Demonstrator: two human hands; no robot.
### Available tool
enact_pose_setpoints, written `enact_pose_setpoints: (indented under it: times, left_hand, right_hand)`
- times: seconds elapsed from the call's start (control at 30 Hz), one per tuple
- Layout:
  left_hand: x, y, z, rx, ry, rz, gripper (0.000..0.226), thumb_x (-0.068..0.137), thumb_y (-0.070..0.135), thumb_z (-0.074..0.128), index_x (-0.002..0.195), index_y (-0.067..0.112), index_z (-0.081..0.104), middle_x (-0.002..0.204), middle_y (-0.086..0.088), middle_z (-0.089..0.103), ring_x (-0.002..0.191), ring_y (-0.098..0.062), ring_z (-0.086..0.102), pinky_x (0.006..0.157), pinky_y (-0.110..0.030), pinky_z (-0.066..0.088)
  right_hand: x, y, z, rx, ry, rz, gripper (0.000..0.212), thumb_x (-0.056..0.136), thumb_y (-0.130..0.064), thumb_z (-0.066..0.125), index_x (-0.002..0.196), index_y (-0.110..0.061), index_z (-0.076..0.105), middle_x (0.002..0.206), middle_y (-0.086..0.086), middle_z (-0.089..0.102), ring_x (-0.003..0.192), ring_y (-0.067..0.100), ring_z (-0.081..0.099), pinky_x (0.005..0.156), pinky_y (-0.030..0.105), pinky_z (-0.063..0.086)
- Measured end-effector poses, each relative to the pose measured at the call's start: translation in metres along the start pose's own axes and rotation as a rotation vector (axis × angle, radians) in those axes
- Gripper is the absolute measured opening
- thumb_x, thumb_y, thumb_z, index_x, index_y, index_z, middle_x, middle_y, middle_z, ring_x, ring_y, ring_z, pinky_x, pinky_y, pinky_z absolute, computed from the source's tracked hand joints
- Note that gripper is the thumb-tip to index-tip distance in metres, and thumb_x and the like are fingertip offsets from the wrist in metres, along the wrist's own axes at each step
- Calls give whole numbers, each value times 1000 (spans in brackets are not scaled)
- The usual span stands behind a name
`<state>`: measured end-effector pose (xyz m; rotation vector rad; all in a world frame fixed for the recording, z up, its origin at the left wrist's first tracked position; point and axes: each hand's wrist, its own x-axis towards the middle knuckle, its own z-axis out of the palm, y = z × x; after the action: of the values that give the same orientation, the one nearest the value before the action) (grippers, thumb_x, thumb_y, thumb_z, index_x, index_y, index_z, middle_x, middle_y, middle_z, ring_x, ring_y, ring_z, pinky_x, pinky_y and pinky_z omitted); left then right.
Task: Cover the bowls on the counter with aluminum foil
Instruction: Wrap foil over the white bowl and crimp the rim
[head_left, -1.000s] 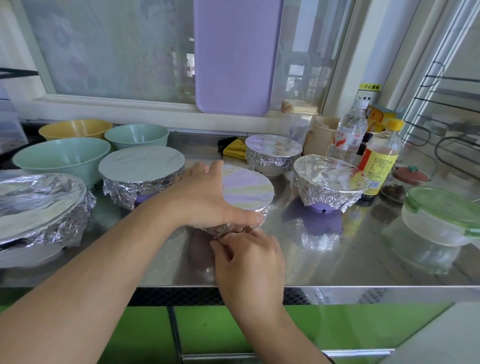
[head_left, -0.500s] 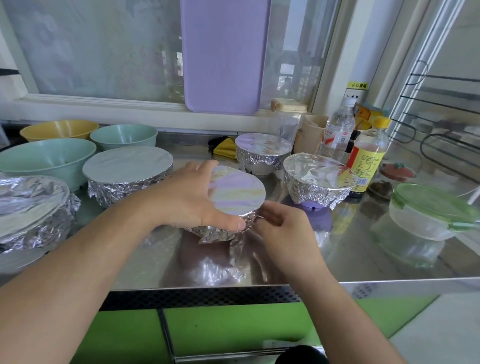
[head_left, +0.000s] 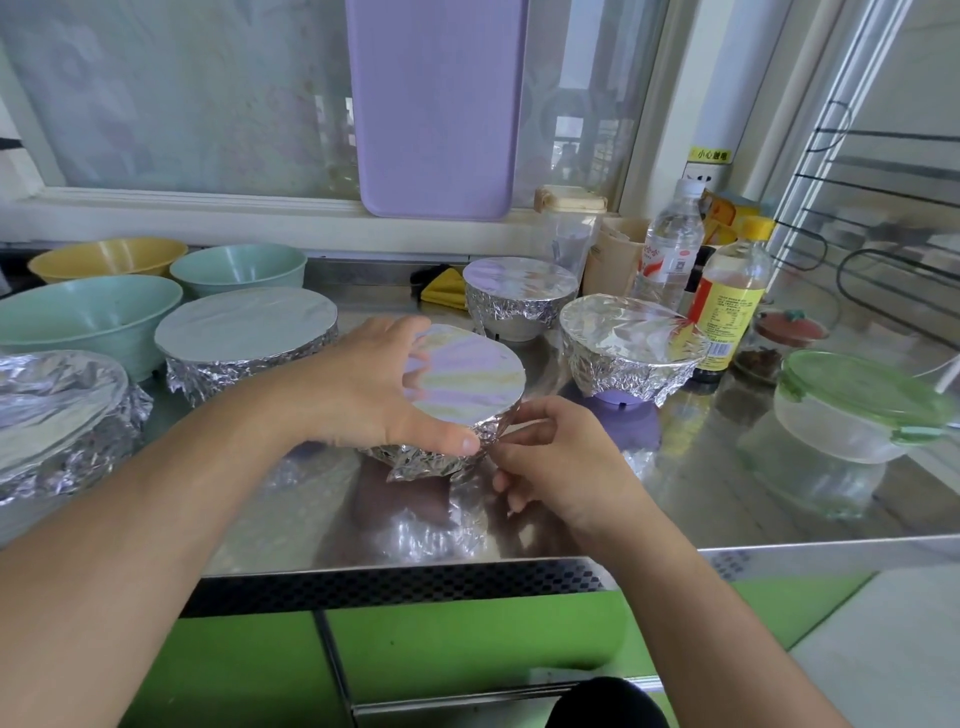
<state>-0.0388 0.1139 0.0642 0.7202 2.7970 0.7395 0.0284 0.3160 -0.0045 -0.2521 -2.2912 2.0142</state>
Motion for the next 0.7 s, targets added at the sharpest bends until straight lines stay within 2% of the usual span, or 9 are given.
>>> enact_pose_setpoints:
  times: [0.07, 0.17, 0.23, 0.37, 0.5, 0.6, 0.7]
  left_hand:
    - [0, -1, 0, 2, 3, -7, 156, 32, 89, 77, 163, 31, 14, 162, 15, 22, 124, 10, 48, 112, -26, 42]
    - [0, 0, 0, -3, 8, -4, 156, 32, 89, 77, 163, 30, 16, 160, 14, 24, 126, 8, 49, 112, -28, 44]
    - [-1, 1, 0, -3, 11, -6, 156, 32, 89, 77, 163, 29, 16, 159, 14, 25, 125, 8, 50, 110, -26, 44]
    - [-1, 2, 0, 1, 9, -8, 158, 30, 89, 74, 163, 27, 16, 161, 13, 23, 125, 9, 45, 101, -18, 37]
    - [-2, 5, -1, -14, -8, -8, 158, 35, 89, 83, 164, 27, 14, 162, 13, 20, 123, 8, 41, 100, -18, 34]
    - [-3, 5, -2, -15, -10, 2, 148, 41, 76, 81, 164, 27, 14, 163, 12, 20, 124, 7, 39, 98, -16, 32]
    - [-3, 5, -3, -11, -24, 8, 145, 42, 73, 80, 163, 28, 15, 159, 13, 24, 119, 8, 42, 82, -3, 33]
  right_hand:
    - [-2, -4, -2, 66, -36, 45, 28, 89, 13, 65, 112, 0, 58, 67, 12, 68, 54, 29, 59, 46, 32, 49]
    - [-4, -11, -5, 154, -121, 145, 18, 92, 11, 59, 110, 5, 58, 74, 22, 63, 52, 29, 62, 45, 30, 52]
    - [-5, -14, -6, 187, -168, 180, 10, 96, 8, 56, 105, 5, 59, 74, 21, 59, 50, 28, 65, 43, 28, 53]
    - [-6, -13, -9, 198, -191, 219, 5, 98, 2, 56, 101, -1, 59, 69, 17, 60, 49, 26, 65, 41, 26, 51]
    - [-3, -12, -12, 255, -179, 222, 11, 96, 4, 59, 101, -6, 58, 70, 17, 62, 46, 22, 60, 39, 25, 48]
    - [-2, -12, -15, 291, -198, 229, 15, 95, 4, 58, 95, -11, 57, 65, 13, 56, 44, 22, 53, 36, 23, 42]
    - [-2, -12, -18, 283, -233, 252, 17, 94, 3, 54, 89, -12, 56, 63, 12, 54, 42, 21, 51, 35, 22, 39]
